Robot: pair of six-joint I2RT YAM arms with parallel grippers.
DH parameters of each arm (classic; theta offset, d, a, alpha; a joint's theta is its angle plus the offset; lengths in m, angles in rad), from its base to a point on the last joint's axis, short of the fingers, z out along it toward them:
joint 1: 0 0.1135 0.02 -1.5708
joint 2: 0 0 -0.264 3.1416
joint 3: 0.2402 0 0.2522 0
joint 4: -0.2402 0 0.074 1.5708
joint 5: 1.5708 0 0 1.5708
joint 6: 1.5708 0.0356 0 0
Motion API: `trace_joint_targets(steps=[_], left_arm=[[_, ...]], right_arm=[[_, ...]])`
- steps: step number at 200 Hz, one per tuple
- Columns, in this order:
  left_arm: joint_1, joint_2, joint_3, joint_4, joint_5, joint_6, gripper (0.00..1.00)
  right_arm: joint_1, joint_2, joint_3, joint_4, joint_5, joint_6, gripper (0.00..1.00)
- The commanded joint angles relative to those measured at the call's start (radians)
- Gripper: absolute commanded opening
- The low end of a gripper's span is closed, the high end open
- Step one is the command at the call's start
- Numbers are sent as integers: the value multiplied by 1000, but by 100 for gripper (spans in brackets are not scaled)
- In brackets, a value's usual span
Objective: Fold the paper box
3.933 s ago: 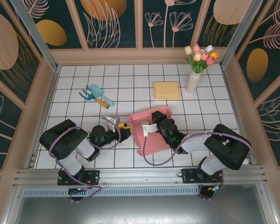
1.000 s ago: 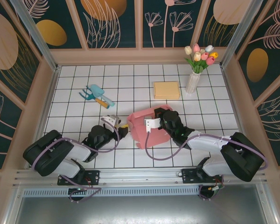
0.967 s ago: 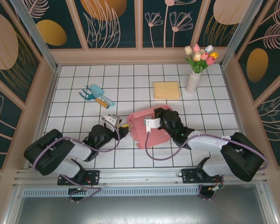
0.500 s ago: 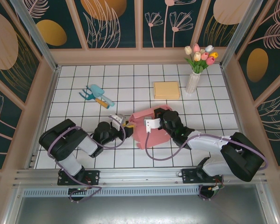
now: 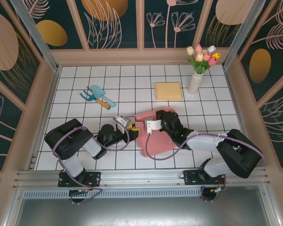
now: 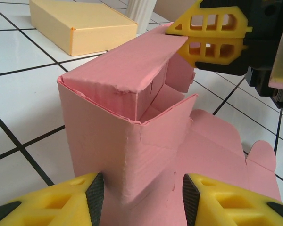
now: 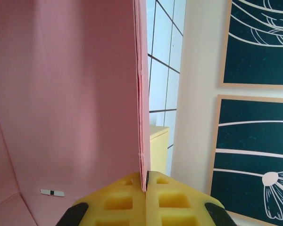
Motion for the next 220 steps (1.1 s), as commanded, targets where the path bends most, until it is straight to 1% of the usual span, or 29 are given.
trace_joint_targets(steps=[1, 36, 55, 83, 112, 131, 185, 220], left_arm=[[-9, 16, 15, 37, -7, -19, 50], [-17, 28, 36, 0, -135, -48, 50], [-18, 37, 35, 17, -154, -64, 51], [-24, 47, 39, 34, -192, -79, 51], [-33, 58, 40, 50, -208, -86, 51], [-47, 74, 45, 65, -228, -89, 51], [-63, 127, 68, 74, -364, -122, 50], [-67, 140, 95, 70, -449, -151, 49]], right_arm=[[13, 10, 12, 33, 10, 26, 0], [48, -6, -48, 125, 20, -29, 0], [66, -13, -78, 167, 37, -49, 0], [81, -30, -110, 182, 54, -59, 0], [116, -5, -126, 183, 93, -94, 0], [128, 12, -133, 184, 110, -90, 0], [140, 29, -147, 210, 128, -54, 0], [140, 39, -149, 204, 116, -28, 0]])
